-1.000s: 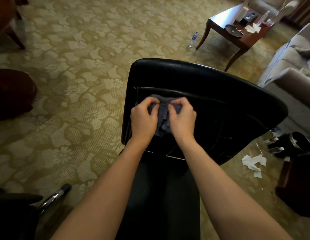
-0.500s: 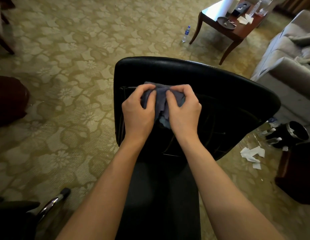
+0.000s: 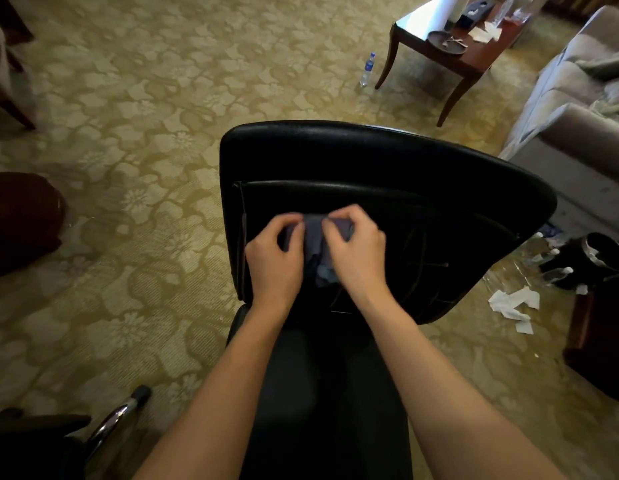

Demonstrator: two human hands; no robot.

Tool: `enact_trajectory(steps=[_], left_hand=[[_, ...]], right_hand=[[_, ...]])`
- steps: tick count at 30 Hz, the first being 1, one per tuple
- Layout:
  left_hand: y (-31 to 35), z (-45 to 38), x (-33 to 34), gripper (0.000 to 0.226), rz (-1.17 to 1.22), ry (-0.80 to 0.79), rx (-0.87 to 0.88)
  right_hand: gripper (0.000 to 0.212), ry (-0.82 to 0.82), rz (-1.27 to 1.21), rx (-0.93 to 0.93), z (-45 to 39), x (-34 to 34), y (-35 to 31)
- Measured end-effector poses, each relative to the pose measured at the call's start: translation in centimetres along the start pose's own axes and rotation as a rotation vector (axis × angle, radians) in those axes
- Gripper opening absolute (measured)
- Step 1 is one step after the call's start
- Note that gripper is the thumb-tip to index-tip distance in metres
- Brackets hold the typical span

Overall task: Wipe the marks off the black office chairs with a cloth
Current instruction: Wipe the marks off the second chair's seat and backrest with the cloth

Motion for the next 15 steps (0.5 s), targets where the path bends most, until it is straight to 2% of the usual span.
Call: enact_trajectory(steps=[3, 5, 7, 10, 12, 15], left_hand=[[4.5, -1.0, 0.1, 0.015, 0.13, 0.002, 0.149], [5.0, -1.4, 1.4, 0.018, 0.14, -0.034, 0.165], [3.0, -1.4, 3.2, 0.016, 0.029, -0.076, 0.132], [-2.1, 0.6, 5.8, 0.015, -0.206, -0.239, 0.023], [-4.6, 2.5, 6.1, 0.015, -0.263, -0.29, -0.056], [-4.4, 3.3, 5.3, 0.015, -0.216, -0.241, -0.052]], right_hand=[[0.007, 0.182, -0.067, -0.161, -0.3, -4.1, -3.3], [0.008, 0.198, -0.054, -0.132, -0.8, -4.7, -2.5], [0.006, 0.135, 0.001, 0.006, -1.4, -3.6, 0.5], [0.003, -0.061, 0.11, 0.26, -0.5, -0.4, 6.2], [0.004, -0.178, 0.164, 0.398, 1.0, 1.1, 8.9], [0.004, -0.179, 0.077, 0.35, 1.9, 0.9, 8.7]])
Point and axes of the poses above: each hand's wrist, its own z-axis away from the middle knuckle, its own x-axis out of the palm, y = z × x, the point moved 7 cm from there along -z, towards the middle knuckle, and after that the axes turned 7 degrees about -y, right-handed, at the moved point
